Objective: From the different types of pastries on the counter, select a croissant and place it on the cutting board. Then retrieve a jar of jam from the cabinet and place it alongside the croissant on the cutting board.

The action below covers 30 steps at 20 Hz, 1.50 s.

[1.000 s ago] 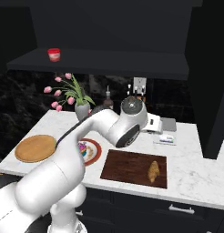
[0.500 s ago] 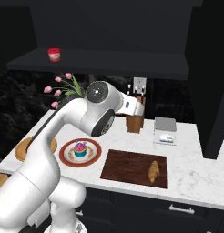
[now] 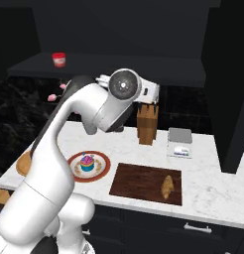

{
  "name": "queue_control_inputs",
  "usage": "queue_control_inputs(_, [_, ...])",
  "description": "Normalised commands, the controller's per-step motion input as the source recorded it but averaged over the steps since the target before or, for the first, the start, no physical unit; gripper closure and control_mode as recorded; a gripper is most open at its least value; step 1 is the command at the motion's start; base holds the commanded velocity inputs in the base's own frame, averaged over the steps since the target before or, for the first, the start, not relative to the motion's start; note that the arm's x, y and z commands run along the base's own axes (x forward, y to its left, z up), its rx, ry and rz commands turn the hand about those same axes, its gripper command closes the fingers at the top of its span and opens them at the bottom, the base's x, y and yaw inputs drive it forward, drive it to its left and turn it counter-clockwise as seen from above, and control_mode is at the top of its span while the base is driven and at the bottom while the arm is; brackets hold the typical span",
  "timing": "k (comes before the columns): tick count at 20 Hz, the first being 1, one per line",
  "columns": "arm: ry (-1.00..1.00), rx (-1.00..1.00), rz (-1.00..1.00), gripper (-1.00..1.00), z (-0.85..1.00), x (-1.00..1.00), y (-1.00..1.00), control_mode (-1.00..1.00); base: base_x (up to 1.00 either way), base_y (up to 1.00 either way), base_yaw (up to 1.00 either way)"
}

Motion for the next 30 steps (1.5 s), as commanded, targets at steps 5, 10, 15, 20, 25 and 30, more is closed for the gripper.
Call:
queue_control_inputs(5, [-0.16,0.04,0.34,-1.00,0.61,-0.01,0.84,-1.00,0.00,0.00,0.00])
queue_control_inputs(10, [0.01,0.00,0.31,-1.00,0.63,0.00,0.80,-1.00,0.00,0.00,0.00])
queue_control_inputs(15, [0.00,-0.01,0.21,-1.00,0.56,0.03,0.84,-1.00,0.00,0.00,0.00])
queue_control_inputs(20, [-0.12,0.00,0.00,-1.00,-0.38,0.00,0.04,-1.00,0.00,0.00,0.00])
queue_control_inputs(25, [-0.34,0.16,0.06,-1.00,-0.90,0.00,0.19,-1.00,0.00,0.00,0.00])
queue_control_inputs(30, [-0.01,0.03,0.00,-1.00,0.00,0.04,0.03,-1.00,0.00,0.00,0.00])
